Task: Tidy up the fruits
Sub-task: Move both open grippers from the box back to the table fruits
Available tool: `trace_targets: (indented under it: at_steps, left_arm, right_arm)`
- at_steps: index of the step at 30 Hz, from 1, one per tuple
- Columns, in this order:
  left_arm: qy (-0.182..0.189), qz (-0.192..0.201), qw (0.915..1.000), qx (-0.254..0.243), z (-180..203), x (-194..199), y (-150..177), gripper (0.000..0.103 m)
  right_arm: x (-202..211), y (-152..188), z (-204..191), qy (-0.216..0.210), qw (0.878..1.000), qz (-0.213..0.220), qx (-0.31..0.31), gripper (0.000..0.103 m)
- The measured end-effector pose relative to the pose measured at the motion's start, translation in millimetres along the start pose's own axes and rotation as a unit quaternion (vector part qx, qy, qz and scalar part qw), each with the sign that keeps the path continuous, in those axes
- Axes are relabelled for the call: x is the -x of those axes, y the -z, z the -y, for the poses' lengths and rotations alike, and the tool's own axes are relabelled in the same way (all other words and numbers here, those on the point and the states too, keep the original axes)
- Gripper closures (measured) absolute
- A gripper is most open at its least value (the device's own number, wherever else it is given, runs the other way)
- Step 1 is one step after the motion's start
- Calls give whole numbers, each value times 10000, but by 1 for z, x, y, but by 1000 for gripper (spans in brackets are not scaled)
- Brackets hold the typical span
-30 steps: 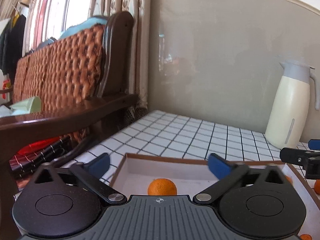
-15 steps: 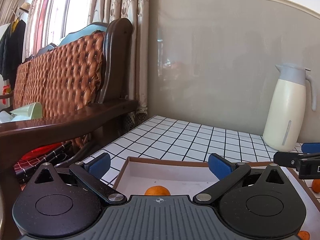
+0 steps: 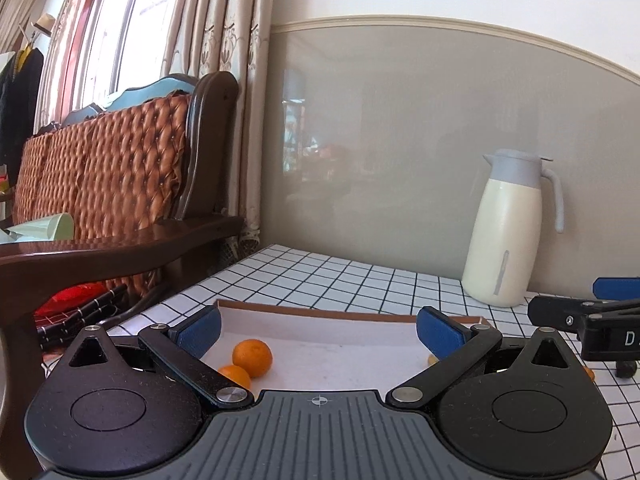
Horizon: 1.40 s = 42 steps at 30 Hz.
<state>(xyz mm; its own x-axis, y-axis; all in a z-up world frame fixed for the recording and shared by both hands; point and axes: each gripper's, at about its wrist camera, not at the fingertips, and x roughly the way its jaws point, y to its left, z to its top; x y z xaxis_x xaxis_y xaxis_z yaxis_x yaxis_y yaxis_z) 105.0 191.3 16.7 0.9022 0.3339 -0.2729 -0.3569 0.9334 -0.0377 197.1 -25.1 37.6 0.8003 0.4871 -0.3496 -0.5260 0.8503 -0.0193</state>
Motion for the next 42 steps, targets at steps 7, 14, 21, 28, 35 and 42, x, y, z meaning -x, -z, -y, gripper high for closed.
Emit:
trace_targets:
  at_steps: [7, 14, 21, 28, 35, 42]
  left_arm:
    - [27, -44, 9998, -217, 23, 38, 13, 0]
    - [407, -143, 9990, -132, 48, 54, 21, 0]
    - [803, 44, 9948, -631, 99, 67, 29, 0]
    - [1188, 125, 9883, -951, 145, 67, 33, 0]
    - [1447, 155, 9841, -1016, 179, 61, 33, 1]
    - [1643, 50, 9799, -1134, 213, 46, 39, 12]
  right_arm:
    - [46, 14, 11, 254, 9996, 65, 99, 6]
    - [80, 35, 26, 828, 9963, 61, 203, 6]
    - [108, 50, 52, 1120, 9934, 157, 179, 9]
    - [121, 63, 95, 1565, 9876, 45, -84, 19]
    - [127, 74, 121, 1758, 9844, -52, -73, 23]
    - [110, 76, 144, 1758, 9842, -166, -109, 30]
